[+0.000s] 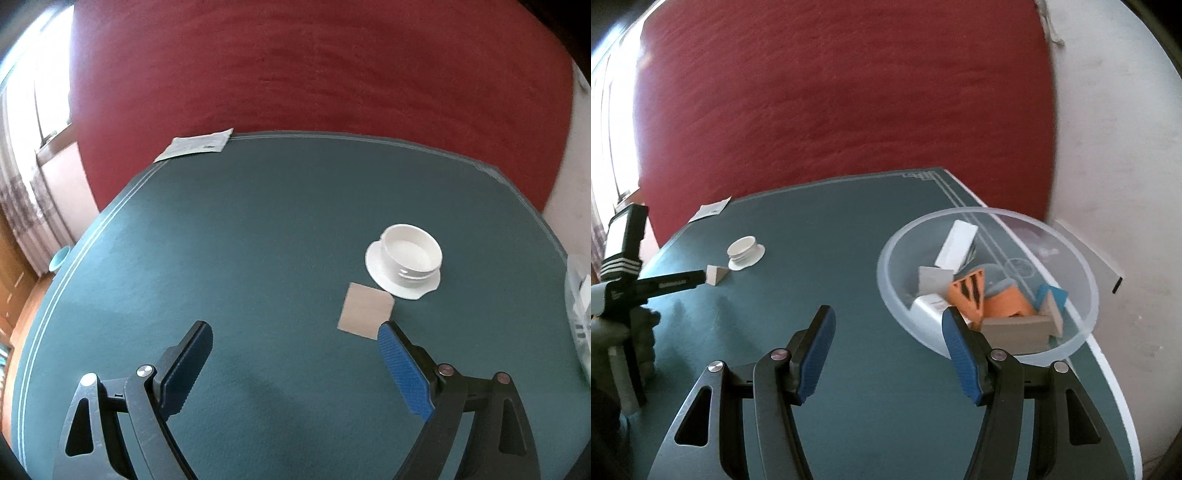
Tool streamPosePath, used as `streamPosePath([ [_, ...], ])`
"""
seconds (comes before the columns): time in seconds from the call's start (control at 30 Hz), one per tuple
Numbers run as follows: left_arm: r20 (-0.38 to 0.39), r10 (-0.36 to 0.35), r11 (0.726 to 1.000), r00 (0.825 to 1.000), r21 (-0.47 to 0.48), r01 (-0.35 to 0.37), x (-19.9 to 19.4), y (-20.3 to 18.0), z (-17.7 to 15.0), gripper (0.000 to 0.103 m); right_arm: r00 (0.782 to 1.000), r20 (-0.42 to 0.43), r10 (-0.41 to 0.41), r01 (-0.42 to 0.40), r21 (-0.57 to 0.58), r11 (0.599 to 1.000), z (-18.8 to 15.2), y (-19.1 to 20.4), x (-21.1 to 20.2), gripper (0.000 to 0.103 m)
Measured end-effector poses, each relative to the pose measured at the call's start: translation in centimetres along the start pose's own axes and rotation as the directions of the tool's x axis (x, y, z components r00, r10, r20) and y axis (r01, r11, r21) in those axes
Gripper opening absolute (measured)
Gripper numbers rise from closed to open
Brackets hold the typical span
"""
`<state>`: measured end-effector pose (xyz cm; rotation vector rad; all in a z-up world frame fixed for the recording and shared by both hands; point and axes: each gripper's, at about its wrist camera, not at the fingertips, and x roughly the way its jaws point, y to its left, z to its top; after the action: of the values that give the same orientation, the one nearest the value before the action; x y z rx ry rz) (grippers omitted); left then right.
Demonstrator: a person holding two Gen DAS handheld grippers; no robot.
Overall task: Organize rigid objects
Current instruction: 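Move both tools away from the bowl toward the tan cube and white bowl, then grasp the tan cube with the left gripper, then grasp the small white bowl with the right gripper while the left gripper holds the cube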
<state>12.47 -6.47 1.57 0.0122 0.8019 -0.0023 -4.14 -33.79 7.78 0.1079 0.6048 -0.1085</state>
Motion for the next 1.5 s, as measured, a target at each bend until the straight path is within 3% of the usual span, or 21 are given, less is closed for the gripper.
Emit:
streamPosePath([
  [0.43,-0.047,-0.035,0.996,0.998,0.083,0.039,2.3,-2.2,1.5,0.069,0.99,-0.089,0.112,-0.111,0.013,0.994,0.6,2.0,1.8,0.061],
  [0.53,-0.046,-0.071,0.993,0.996,0.087,0.075,2.2,-2.1,1.4,0.058,0.987,-0.1,0.128,-0.129,0.0,0.992,0.8,2.9,2.2,0.061],
  [0.67,-0.038,-0.12,0.99,0.992,0.072,0.122,2.0,-1.7,1.3,0.036,0.982,-0.115,0.151,-0.155,-0.02,0.988,1.1,4.2,3.0,0.061],
  [0.73,-0.034,-0.144,0.988,0.989,0.045,0.145,1.9,-1.1,1.3,0.031,0.978,-0.129,0.166,-0.17,-0.022,0.985,1.3,4.8,3.7,0.061],
  [0.93,-0.006,-0.184,0.983,0.983,0.001,0.184,1.0,-0.4,0.9,0.031,0.962,-0.17,0.215,-0.221,-0.016,0.975,2.6,7.0,6.1,0.061],
  [1.5,0.031,-0.09,0.995,0.995,-0.04,0.091,0.4,1.0,0.8,0.031,0.939,-0.23,0.255,-0.278,-0.073,0.958,4.8,13.7,12.1,0.061],
])
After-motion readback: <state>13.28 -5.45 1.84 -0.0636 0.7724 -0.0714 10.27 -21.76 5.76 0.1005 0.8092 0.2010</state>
